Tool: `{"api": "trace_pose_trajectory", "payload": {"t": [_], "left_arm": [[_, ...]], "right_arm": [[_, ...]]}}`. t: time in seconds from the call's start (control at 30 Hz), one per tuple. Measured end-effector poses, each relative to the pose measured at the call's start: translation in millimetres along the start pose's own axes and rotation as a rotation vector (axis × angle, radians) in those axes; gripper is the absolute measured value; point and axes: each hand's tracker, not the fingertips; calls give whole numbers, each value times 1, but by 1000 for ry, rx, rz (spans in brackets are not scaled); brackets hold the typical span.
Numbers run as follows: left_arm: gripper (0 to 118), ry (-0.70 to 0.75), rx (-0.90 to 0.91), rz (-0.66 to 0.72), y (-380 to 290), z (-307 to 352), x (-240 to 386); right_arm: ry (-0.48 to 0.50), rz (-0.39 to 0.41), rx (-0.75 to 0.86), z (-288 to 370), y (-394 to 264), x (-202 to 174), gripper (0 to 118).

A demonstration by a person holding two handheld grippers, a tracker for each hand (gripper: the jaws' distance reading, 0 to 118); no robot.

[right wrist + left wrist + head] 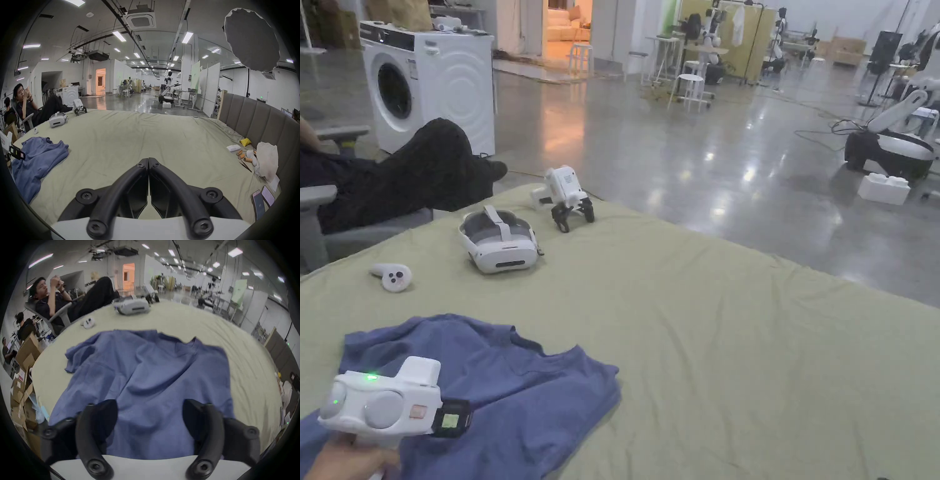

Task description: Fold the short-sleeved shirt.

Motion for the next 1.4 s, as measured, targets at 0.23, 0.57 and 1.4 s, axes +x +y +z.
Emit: {"api": "trace_pose_trajectory", "payload": {"t": [0.23, 0.57, 1.4], "left_arm": [[61, 64, -85, -82, -15, -32, 24], [0, 36, 107, -89, -22, -26, 12], [0, -486, 760, -252, 103, 209, 248]], "right_arm": [[-13, 37, -37, -1, -6, -2, 0], [-2, 38, -34, 3, -3, -8, 0], [-105, -59, 83, 56, 9, 74, 0]]}}
